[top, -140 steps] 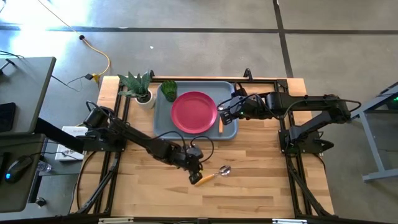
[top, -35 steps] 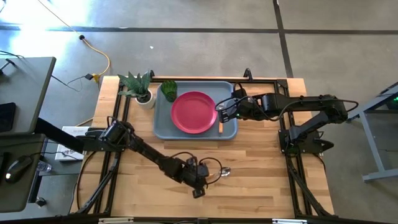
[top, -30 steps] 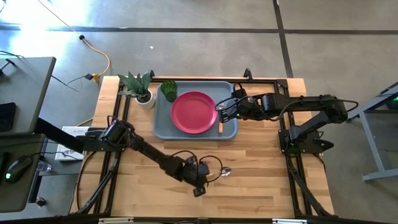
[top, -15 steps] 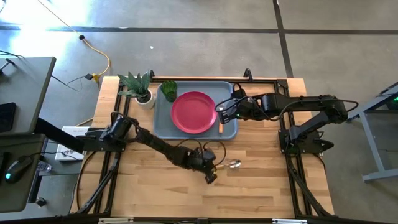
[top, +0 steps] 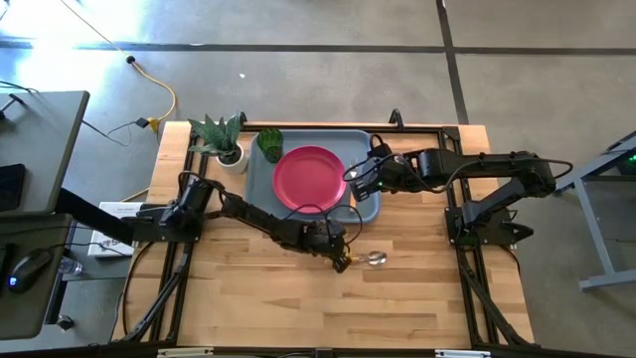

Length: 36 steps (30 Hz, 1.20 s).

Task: Pick and place plate/cup/fork/spoon on tray
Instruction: Put the orange spoon on the blue tray to the right of the orange fork

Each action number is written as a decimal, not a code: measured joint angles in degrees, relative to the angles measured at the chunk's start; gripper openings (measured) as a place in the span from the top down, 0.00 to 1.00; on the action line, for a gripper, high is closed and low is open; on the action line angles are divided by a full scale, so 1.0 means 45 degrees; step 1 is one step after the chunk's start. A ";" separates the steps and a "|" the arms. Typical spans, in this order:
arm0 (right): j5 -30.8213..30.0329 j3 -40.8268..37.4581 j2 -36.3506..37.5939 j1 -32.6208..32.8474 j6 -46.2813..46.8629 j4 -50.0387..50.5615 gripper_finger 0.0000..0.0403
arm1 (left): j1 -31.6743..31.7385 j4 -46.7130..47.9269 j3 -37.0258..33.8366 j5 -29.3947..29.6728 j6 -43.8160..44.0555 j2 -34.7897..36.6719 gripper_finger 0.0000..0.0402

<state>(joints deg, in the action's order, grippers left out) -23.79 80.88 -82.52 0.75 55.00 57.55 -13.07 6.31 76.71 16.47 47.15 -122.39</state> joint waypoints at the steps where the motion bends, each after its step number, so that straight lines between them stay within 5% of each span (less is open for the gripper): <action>1: 0.0130 0.0000 0.0000 0.0000 0.0000 0.0004 0.84 | 0.0017 -0.0076 0.0002 -0.0001 -0.0078 0.0057 0.99; 13: 0.1675 0.0000 0.0200 0.0803 0.1538 0.0032 0.84 | 0.0024 0.2668 0.0055 -0.0142 -0.2247 0.2369 0.99; 27: 0.1733 0.0005 0.0330 0.2773 0.6872 0.0051 0.84 | 0.1352 0.5574 0.0034 0.0462 -0.8859 0.6899 0.99; 36: 0.2352 0.0005 -0.0218 0.3827 0.6878 0.0030 0.84 | 0.2374 0.6243 0.0058 0.0481 -1.1723 0.9393 0.99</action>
<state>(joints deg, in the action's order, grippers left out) -13.20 80.90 -83.50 17.97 85.96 57.68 -2.39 34.40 76.97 18.64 -5.61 -80.12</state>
